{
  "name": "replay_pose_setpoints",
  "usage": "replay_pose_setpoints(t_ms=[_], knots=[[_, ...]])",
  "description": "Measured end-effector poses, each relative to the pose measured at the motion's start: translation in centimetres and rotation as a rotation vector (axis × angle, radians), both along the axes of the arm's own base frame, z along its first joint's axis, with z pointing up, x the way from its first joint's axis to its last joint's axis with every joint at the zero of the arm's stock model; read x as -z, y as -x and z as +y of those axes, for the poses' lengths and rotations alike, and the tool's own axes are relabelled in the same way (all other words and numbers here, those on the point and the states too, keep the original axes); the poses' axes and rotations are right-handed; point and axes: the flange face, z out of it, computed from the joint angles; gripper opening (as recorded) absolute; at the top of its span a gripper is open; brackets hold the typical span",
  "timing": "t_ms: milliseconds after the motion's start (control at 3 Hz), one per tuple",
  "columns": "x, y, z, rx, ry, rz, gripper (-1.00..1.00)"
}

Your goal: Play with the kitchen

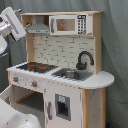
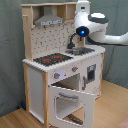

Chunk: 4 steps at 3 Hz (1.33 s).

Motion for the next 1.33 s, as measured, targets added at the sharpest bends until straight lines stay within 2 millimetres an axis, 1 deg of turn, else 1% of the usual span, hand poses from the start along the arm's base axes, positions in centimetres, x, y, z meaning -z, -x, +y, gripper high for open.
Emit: replay_pose_setpoints(t_ms=[667, 1000, 1333], knots=[[1.4, -3.9, 0.0, -0.020, -0.115, 0.005, 1.00], [1.8, -5.7, 0.2, -0.027, -0.156, 0.009, 1.00], [1.6, -7.1, 0.5, -0.034, -0.190, 0.012, 1.00]])
